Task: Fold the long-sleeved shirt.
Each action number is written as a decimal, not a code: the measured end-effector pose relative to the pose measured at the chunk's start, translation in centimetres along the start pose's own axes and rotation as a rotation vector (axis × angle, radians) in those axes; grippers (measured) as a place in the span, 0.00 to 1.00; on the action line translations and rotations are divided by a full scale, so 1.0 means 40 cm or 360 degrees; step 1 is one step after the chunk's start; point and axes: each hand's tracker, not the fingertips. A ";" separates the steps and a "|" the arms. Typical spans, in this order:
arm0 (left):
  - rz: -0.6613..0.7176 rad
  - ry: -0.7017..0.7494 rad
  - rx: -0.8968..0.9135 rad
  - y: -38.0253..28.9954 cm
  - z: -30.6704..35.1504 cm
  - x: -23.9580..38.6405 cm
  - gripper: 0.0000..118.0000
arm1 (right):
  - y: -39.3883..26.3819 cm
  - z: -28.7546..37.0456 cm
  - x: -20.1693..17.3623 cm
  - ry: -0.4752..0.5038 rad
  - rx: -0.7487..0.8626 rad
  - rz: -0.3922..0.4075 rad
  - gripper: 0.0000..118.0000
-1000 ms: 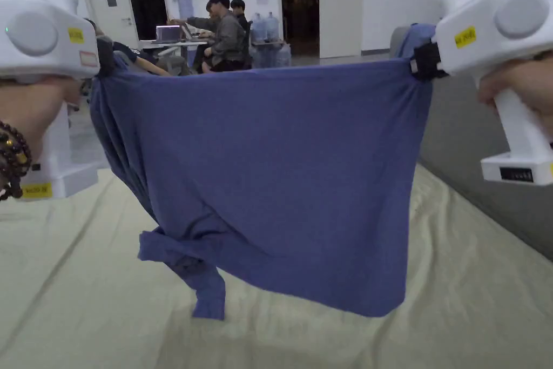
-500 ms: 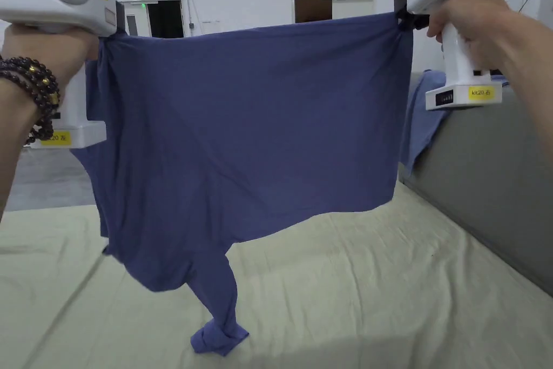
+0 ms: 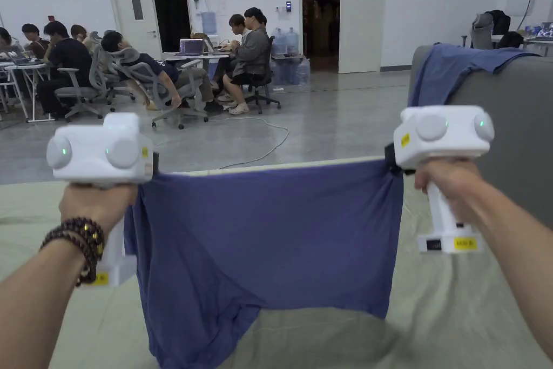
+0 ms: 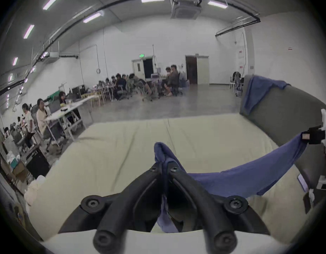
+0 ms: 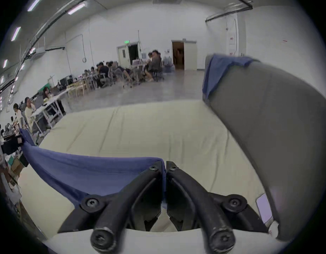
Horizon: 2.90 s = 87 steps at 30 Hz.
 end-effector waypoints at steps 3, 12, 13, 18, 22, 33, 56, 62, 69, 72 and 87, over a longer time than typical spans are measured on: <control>-0.0009 -0.0009 -0.0010 -0.061 0.011 0.009 0.00 | -0.060 -0.024 0.010 0.0017 -0.0047 -0.0025 0.00; -0.0108 -0.0058 0.0056 -0.183 0.233 0.010 0.00 | -0.194 0.176 0.027 0.0200 0.0036 0.0056 0.00; -0.0131 -0.0072 0.0063 -0.212 0.272 0.008 0.00 | -0.232 0.212 0.029 0.0214 0.0047 0.0092 0.00; -0.0216 -0.0155 0.0018 -0.436 0.455 -0.005 0.00 | -0.471 0.351 0.064 0.0266 0.0005 0.0196 0.00; -0.0237 -0.0242 -0.0263 -0.639 0.552 -0.009 0.00 | -0.689 0.410 0.100 0.0343 -0.0221 0.0150 0.00; -0.0242 -0.0529 -0.1077 -0.954 0.475 0.014 0.00 | -1.011 0.281 0.138 0.0298 -0.0933 0.0330 0.00; -0.0104 -0.0428 -0.0446 -0.468 0.112 0.046 0.38 | -0.806 0.247 0.018 0.0401 -0.0507 0.0282 0.00; -0.0132 -0.0307 -0.0473 -0.388 -0.276 0.161 0.83 | -0.815 0.104 -0.016 0.0356 -0.0574 0.0285 0.00; -0.0200 -0.0219 -0.0623 -0.436 -0.594 0.257 0.82 | -0.829 0.010 -0.049 0.0308 -0.0598 0.0359 0.00; -0.0102 -0.0167 -0.0750 -0.485 -0.655 0.273 0.79 | -0.832 -0.004 -0.047 0.0332 -0.0625 0.0333 0.00; -0.0272 -0.0193 -0.0263 -0.218 -0.118 0.110 0.08 | -0.806 0.140 -0.042 0.0317 -0.0533 0.0390 0.00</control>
